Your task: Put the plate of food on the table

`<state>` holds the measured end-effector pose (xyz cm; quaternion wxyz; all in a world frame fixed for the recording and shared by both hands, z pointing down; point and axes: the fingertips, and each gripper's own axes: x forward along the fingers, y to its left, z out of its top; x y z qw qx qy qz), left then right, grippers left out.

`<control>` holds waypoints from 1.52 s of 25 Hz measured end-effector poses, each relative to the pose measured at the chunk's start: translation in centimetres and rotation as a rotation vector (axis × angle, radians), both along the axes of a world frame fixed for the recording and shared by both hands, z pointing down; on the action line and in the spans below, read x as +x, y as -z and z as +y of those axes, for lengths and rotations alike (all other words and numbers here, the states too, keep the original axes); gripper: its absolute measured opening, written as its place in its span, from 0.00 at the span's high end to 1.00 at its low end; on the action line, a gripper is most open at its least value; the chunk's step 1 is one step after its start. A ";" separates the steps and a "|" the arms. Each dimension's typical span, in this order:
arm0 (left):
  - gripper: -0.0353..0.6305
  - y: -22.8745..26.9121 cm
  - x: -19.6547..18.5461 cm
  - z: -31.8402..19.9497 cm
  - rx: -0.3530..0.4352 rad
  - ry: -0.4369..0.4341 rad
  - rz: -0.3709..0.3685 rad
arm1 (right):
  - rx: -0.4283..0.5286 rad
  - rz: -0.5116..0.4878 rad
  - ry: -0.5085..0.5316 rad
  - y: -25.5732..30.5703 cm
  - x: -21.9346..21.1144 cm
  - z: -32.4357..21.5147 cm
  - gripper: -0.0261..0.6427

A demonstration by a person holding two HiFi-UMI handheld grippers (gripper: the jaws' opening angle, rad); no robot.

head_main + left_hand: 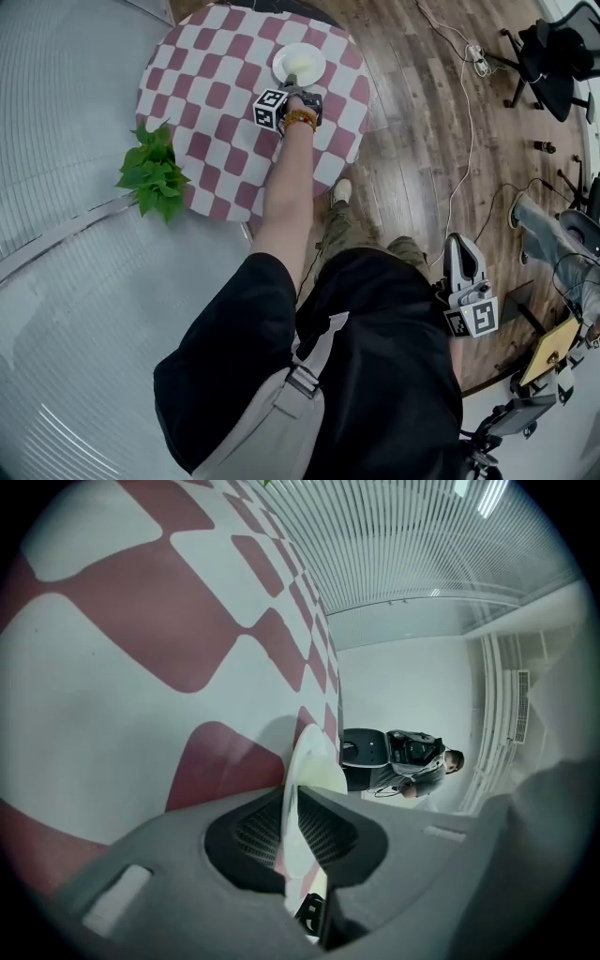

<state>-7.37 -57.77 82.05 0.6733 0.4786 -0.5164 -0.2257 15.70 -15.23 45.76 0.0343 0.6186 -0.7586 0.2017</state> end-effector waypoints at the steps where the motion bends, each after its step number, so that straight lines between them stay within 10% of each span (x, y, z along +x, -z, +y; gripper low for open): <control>1: 0.92 0.1 0.0 0.1 -0.003 0.004 -0.002 | 0.003 0.003 0.006 0.0 -0.1 0.0 0.94; 18: 0.66 0.9 0.4 3.3 -0.108 -0.125 -0.080 | 0.056 -0.077 0.021 -0.1 -0.8 1.3 0.94; 38: 0.65 1.6 -5.7 14.0 -0.134 0.017 -0.016 | 0.135 -0.175 0.197 -0.7 -5.0 -2.3 0.94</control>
